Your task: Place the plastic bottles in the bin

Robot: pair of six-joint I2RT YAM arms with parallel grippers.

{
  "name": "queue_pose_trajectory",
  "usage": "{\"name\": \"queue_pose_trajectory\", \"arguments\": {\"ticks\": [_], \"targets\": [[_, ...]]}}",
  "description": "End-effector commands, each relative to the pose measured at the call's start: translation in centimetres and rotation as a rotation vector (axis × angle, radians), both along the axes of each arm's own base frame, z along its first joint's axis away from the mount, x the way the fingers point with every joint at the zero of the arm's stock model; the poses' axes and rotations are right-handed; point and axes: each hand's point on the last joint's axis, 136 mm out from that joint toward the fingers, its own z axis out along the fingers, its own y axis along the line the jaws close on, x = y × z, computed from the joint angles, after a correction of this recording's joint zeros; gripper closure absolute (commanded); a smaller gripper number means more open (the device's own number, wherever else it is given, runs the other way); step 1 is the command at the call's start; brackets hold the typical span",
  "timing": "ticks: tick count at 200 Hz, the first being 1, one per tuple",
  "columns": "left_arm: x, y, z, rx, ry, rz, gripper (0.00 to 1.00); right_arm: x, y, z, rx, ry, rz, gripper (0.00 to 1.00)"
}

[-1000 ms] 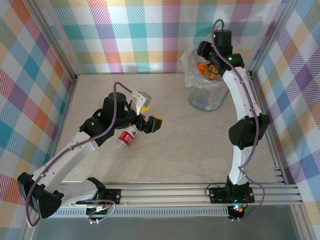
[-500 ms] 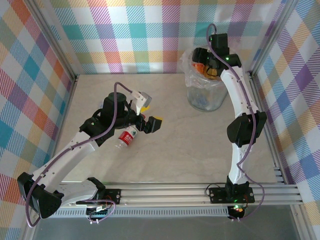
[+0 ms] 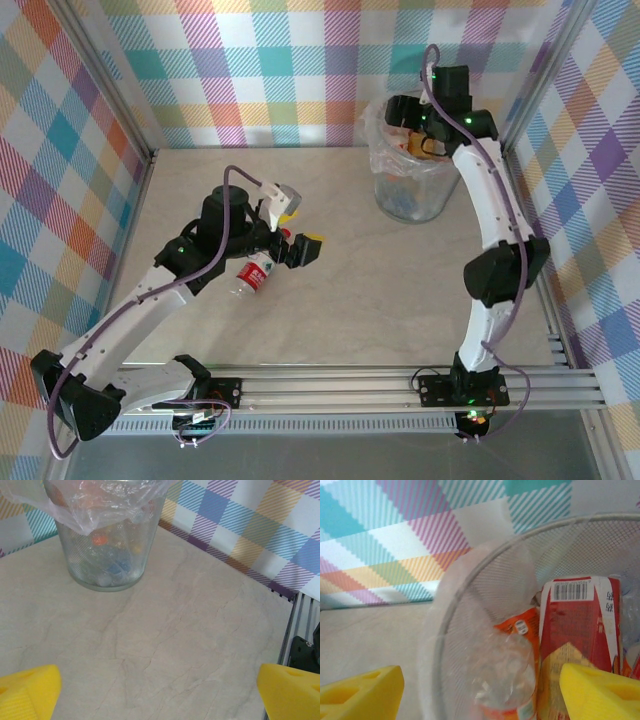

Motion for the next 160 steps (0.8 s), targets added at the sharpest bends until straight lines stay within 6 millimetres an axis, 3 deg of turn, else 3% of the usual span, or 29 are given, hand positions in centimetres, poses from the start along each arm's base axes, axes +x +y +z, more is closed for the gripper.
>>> {"name": "queue_pose_trajectory", "arguments": {"ticks": [1,40,107,160], "targets": [[-1.3,-0.1,0.4,0.011,-0.033,-0.047,0.0,-3.0,1.8,3.0,0.047,-0.073,0.146,0.19],[-2.2,0.0,0.5,0.044,-0.039,-0.098,0.0,-7.6,4.5,2.4,0.068,-0.076,0.291,0.2],[-2.3,1.1,0.0,0.143,-0.062,-0.09,0.0,-15.0,9.2,-3.2,0.132,0.031,0.394,0.2],[-0.2,3.9,-0.4,0.241,-0.022,0.122,0.0,-20.4,11.1,-7.1,0.226,0.126,0.497,0.19]]}}
